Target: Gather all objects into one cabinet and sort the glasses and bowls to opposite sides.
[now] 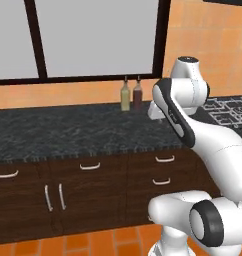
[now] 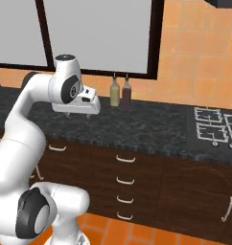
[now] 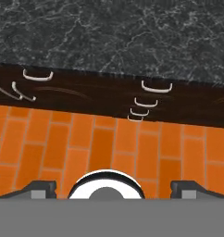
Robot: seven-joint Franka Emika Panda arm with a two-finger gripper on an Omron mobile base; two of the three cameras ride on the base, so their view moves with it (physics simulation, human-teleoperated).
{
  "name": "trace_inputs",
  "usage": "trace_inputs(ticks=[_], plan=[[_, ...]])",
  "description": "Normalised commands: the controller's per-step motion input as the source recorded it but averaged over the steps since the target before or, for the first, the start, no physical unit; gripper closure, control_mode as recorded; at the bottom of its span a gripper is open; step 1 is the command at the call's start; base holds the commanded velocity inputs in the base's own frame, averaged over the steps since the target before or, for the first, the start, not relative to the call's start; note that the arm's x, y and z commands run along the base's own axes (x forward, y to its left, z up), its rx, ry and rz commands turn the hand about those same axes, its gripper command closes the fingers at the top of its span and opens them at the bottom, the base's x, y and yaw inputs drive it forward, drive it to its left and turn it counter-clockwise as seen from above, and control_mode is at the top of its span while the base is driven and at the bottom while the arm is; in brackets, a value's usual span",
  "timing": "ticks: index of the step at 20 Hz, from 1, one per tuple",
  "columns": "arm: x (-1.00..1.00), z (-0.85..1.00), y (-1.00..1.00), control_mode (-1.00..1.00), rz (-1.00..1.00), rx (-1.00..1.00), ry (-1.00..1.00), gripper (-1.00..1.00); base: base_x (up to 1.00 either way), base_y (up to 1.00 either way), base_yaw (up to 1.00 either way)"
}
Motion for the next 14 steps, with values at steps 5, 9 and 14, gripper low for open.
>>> trace_inputs(ticks=[5, 9, 14], plan=[[0.00, 0.00, 0.00, 1.00, 0.00, 0.00, 0.00, -1.00, 0.22, 1.00, -0.01], [0.00, 0.00, 0.00, 1.00, 0.00, 0.00, 0.00, -1.00, 0.06, 1.00, -0.01], [0.00, 0.00, 0.00, 1.00, 0.00, 0.00, 0.00, -1.00, 0.02, 1.00, -0.01]])
